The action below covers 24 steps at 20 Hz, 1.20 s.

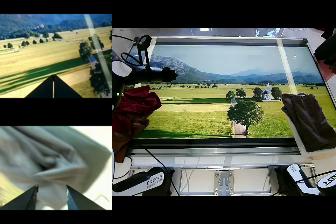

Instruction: Fold the shirts.

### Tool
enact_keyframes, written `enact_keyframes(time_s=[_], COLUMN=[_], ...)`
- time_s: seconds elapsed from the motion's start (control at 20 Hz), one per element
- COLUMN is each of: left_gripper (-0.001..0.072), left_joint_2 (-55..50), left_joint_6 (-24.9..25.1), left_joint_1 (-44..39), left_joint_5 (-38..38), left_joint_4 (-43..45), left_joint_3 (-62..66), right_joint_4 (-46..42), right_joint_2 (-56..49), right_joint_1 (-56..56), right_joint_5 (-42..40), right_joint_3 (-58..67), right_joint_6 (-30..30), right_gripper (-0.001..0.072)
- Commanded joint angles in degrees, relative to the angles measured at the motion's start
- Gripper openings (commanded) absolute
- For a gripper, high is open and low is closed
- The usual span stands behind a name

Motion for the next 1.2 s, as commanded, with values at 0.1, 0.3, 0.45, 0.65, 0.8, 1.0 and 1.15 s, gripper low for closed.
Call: enact_keyframes(time_s=[0.1, 0.3, 0.45, 0.65, 0.8, 1.0, 1.15], left_gripper=[0.0012, 0.0013, 0.0012, 0.0013, 0.0013, 0.0012, 0.0013], left_joint_2=[0.02, 0.02, 0.0, 0.0, 0.0, 0.0, 0.0], left_joint_6=[0.02, 0.02, 0.02, 0.02, 0.02, 0.02, 0.02], left_joint_1=[0.0, 0.0, 0.02, 0.0, 0.02, 0.02, 0.02], left_joint_5=[-0.28, -0.39, -0.59, -4.87, -4.85, -4.85, -4.85], left_joint_4=[-2.51, -5.75, -5.62, -5.64, -5.64, -5.64, -5.64], left_joint_3=[0.04, 0.04, 0.04, 0.04, 0.04, 0.04, 0.04], right_joint_4=[32.13, 35.32, 25.09, 15.39, 19.43, 19.52, 19.52], right_joint_2=[0.28, -0.07, -1.07, -1.75, -1.73, -1.7, -1.68], right_joint_1=[5.49, 25.86, 39.78, 47.76, 48.68, 48.68, 48.68], right_joint_5=[2.47, 6.25, 4.68, 3.13, 0.9, 0.33, 0.33], right_joint_3=[19.85, 20.17, 20.2, 20.2, 20.2, 20.2, 20.2], right_joint_6=[-4.85, -16.46, -20.37, -20.15, -17.09, -17.09, -17.09], right_gripper=[0.0008, 0.0008, 0.0008, 0.001, 0.001, 0.001, 0.001])
